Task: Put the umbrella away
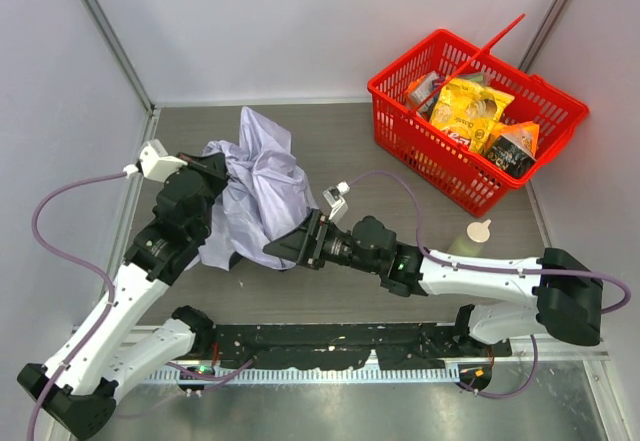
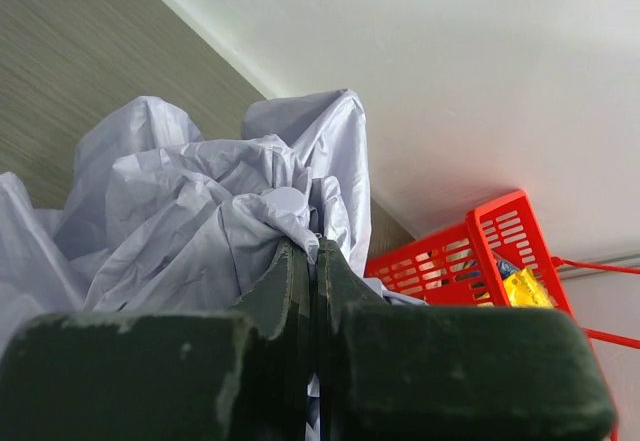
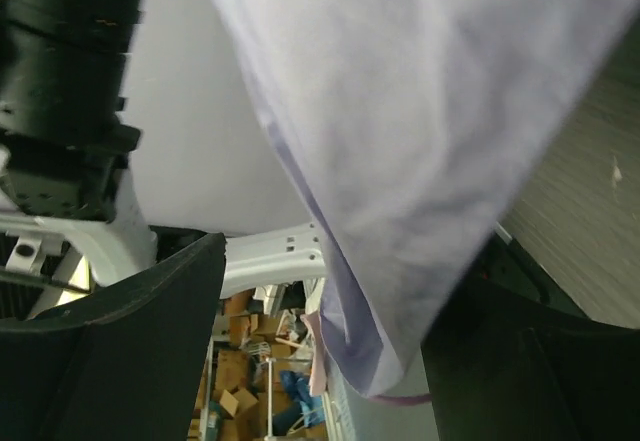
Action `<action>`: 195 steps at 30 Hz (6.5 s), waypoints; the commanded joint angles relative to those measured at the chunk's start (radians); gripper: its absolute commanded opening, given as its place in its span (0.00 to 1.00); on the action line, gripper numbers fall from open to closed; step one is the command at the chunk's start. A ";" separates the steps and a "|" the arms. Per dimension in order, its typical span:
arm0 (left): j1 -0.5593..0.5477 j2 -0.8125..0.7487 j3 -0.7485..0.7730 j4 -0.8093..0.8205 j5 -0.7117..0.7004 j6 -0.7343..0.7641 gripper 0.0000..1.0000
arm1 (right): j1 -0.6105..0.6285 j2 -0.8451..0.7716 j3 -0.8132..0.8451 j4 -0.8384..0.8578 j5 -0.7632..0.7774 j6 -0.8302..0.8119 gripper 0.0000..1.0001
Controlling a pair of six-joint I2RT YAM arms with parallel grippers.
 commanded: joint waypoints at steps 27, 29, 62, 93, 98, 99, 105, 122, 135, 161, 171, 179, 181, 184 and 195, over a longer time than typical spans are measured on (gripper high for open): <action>0.002 -0.055 -0.040 0.122 0.538 0.147 0.00 | -0.026 -0.253 -0.091 -0.248 -0.129 -0.837 0.22; 0.001 -0.065 -0.051 0.127 0.553 0.170 0.00 | -0.043 -0.268 -0.110 -0.271 -0.167 -0.823 0.21; 0.022 0.059 -0.168 0.590 0.776 0.076 0.00 | -0.053 -0.052 -0.042 -0.023 -0.287 -0.367 0.25; 0.022 0.168 0.309 -0.505 -0.057 -0.095 0.00 | 0.289 0.155 0.399 -0.435 0.499 -1.102 0.85; 0.022 0.169 0.314 -0.507 0.007 -0.103 0.00 | 0.215 0.261 0.477 -0.509 0.925 -1.113 0.84; 0.022 0.162 0.310 -0.496 0.027 -0.082 0.00 | 0.169 0.259 0.474 -0.524 0.931 -1.098 0.82; 0.021 0.119 0.241 -0.381 0.153 0.148 0.00 | 0.017 0.123 0.388 -0.503 0.728 -1.263 0.55; 0.022 0.068 0.052 0.060 -0.071 0.148 0.00 | -0.118 -0.116 0.303 -0.838 0.183 -0.396 0.68; -0.047 0.214 0.153 0.124 -0.327 0.198 0.00 | 0.083 0.095 0.354 -0.553 0.375 -0.108 0.79; -0.087 0.077 0.187 0.002 -0.240 0.178 0.00 | -0.075 -0.059 0.021 -0.712 0.717 -0.515 0.24; -0.087 0.079 0.152 0.013 -0.249 0.118 0.00 | -0.049 -0.203 -0.003 -0.452 0.030 -0.545 0.68; -0.088 0.126 0.227 -0.111 -0.274 0.056 0.00 | 0.241 0.103 0.309 -0.481 0.861 -0.844 0.75; -0.088 0.129 0.222 -0.120 -0.269 0.056 0.00 | 0.232 0.143 0.363 -0.481 0.931 -0.837 0.80; -0.087 0.113 0.205 -0.117 -0.229 0.069 0.00 | 0.155 0.172 0.446 -0.507 0.821 -0.771 0.73; -0.085 -0.033 0.074 0.008 0.042 0.383 0.00 | -0.237 -0.038 0.485 -0.575 -0.228 -0.582 0.01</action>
